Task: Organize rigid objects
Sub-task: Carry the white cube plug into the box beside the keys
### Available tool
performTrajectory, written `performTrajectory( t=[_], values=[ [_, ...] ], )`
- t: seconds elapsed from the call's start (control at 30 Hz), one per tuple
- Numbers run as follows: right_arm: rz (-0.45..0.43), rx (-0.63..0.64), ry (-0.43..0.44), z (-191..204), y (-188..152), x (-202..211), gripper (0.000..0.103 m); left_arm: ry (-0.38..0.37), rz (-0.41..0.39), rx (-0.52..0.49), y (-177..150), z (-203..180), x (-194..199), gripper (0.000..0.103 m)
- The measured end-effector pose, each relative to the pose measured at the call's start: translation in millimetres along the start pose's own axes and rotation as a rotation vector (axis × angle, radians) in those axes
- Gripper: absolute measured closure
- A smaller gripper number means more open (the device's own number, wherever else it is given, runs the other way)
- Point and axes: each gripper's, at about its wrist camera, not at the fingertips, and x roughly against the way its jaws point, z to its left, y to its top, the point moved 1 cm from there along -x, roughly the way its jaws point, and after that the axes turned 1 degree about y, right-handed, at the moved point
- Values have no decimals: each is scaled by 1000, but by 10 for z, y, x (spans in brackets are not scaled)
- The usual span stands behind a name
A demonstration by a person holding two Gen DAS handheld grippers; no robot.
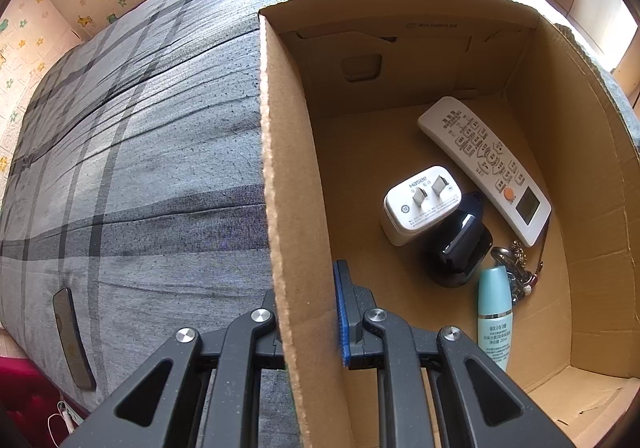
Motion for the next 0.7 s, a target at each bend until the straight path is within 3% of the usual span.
performTrajectory(
  t=[0.7],
  values=[
    [4,7,-35,321,323,503,62,-5,-3,2,2,-6,33,87]
  ],
)
